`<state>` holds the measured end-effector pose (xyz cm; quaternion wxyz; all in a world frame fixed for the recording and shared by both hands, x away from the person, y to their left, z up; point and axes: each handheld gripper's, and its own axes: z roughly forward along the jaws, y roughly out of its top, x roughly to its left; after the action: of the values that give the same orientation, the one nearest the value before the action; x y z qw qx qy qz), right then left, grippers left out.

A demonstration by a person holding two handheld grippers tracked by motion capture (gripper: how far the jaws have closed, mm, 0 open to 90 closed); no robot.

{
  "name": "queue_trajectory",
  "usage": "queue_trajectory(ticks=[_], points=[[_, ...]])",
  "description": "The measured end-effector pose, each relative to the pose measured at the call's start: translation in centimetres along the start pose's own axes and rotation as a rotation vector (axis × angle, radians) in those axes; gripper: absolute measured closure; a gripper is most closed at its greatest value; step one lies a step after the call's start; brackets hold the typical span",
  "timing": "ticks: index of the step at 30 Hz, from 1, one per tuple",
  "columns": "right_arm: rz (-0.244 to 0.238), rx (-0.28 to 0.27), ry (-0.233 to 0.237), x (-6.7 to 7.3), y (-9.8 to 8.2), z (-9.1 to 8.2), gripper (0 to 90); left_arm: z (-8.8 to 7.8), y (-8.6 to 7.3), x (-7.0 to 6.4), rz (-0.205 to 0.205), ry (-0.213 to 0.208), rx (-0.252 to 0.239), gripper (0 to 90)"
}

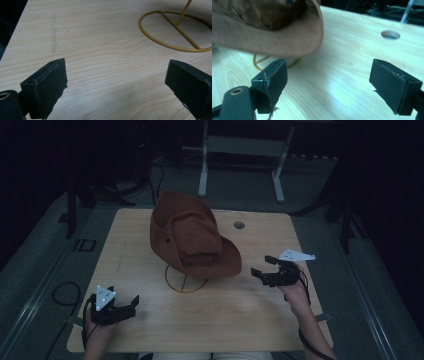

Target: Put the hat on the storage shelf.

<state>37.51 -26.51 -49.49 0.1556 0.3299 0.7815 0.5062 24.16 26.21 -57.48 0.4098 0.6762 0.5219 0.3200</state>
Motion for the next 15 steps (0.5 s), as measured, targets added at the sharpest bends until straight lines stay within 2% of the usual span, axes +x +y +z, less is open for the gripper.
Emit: queue_trajectory(ticks=[5, 9, 15], points=[[-0.02, 0.031, -0.039, -0.1, -2.0, 0.1, 14.8, 0.0, 0.0, 0.0, -0.002, -0.001, -0.002, 4.7], [-0.036, 0.029, -0.06, 0.1, -3.4, 0.1, 14.8, 0.0, 0.0, 0.0, -0.003, 0.0, -0.001, 4.7], [-0.018, 0.016, -0.055, 0.4, -5.4, -0.2, 14.8, 0.0, 0.0, 0.0, -0.001, 0.001, -0.003, 4.7]])
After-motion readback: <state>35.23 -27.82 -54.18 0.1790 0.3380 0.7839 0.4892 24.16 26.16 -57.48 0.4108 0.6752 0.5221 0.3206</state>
